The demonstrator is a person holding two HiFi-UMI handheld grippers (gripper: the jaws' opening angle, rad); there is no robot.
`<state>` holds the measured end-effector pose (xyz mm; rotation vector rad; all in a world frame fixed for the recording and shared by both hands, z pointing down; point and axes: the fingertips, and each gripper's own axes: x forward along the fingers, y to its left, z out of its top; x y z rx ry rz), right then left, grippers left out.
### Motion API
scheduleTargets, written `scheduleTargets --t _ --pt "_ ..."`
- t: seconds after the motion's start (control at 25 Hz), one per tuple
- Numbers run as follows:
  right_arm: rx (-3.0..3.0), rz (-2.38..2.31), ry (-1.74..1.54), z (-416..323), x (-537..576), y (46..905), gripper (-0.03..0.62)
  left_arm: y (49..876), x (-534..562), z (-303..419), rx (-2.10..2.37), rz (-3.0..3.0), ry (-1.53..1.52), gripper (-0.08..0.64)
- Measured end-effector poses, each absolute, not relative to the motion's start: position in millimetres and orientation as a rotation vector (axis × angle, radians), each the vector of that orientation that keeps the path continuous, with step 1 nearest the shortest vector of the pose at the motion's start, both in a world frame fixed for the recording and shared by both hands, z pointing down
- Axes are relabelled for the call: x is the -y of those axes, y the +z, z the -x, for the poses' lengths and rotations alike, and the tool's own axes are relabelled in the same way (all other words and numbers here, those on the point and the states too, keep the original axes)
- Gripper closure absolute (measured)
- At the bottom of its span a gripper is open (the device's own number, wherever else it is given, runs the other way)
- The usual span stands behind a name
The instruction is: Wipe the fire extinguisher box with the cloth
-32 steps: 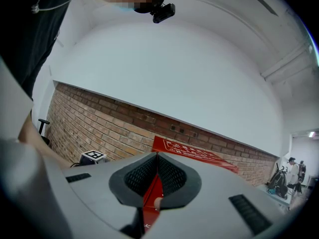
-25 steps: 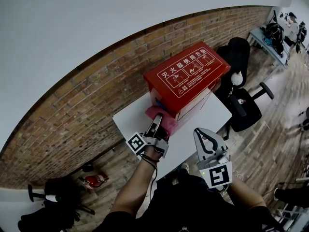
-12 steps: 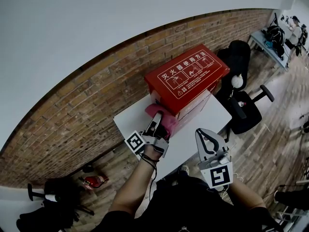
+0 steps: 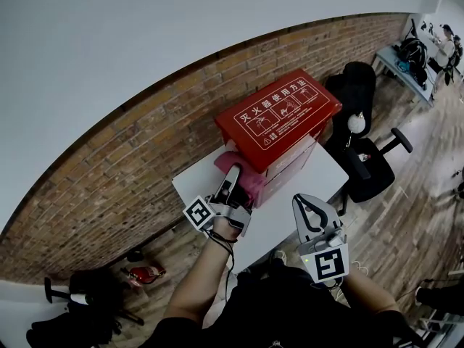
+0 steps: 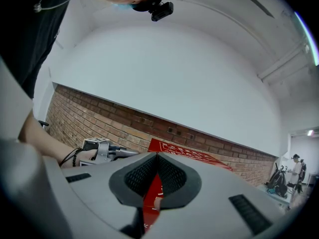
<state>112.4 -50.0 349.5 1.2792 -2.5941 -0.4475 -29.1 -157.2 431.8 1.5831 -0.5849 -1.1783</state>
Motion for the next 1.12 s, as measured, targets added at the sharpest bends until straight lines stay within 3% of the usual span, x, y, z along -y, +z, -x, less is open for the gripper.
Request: scheduleTargets --t 0.56,1.12 --pt "2.625 -1.32 -0.428 -126 51 344 0.572 403 153 26 0.661 -1.755 -1.095 0.451" --pt "2.72 -1.299 -0.355 -120 69 337 0.572 378 114 58 1.304 -2.21 -0.667 0.451"
